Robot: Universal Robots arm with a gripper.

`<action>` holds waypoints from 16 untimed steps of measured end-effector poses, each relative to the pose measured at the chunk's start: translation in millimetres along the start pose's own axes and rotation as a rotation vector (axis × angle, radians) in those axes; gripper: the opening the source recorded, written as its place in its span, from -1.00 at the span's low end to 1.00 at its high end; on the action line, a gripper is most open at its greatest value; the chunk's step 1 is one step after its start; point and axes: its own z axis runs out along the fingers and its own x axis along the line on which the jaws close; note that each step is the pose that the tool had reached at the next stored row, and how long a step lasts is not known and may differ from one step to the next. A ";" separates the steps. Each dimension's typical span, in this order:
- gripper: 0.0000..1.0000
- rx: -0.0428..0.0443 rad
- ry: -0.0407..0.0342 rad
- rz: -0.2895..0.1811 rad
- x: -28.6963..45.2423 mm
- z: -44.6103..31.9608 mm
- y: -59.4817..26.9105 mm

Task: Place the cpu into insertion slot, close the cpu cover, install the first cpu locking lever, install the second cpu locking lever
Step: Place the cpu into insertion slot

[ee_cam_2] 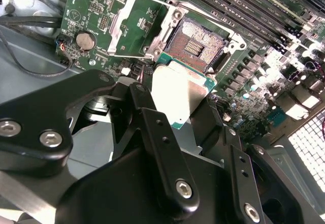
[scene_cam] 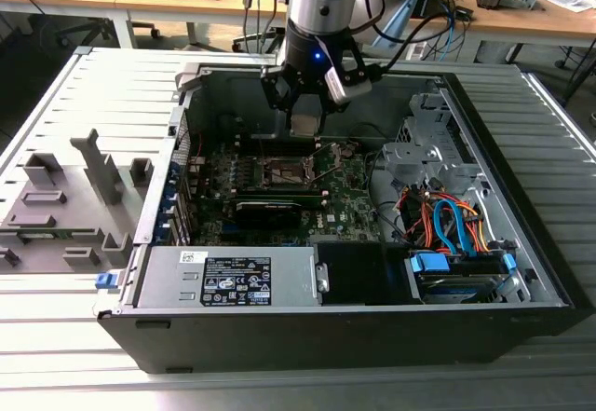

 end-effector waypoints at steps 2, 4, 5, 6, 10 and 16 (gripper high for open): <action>0.08 0.0000 -0.0001 0.000 0.0 0.3 -0.2; 0.08 -0.0001 0.0000 0.000 0.0 0.6 -0.4; 0.08 0.0000 0.0000 0.000 0.0 0.8 -0.5; 0.08 0.0000 0.0000 0.000 0.0 0.9 -0.6; 0.08 0.0000 0.0000 0.000 -0.1 2.0 -1.3; 0.08 -0.0001 0.0000 0.000 -0.1 3.0 -1.9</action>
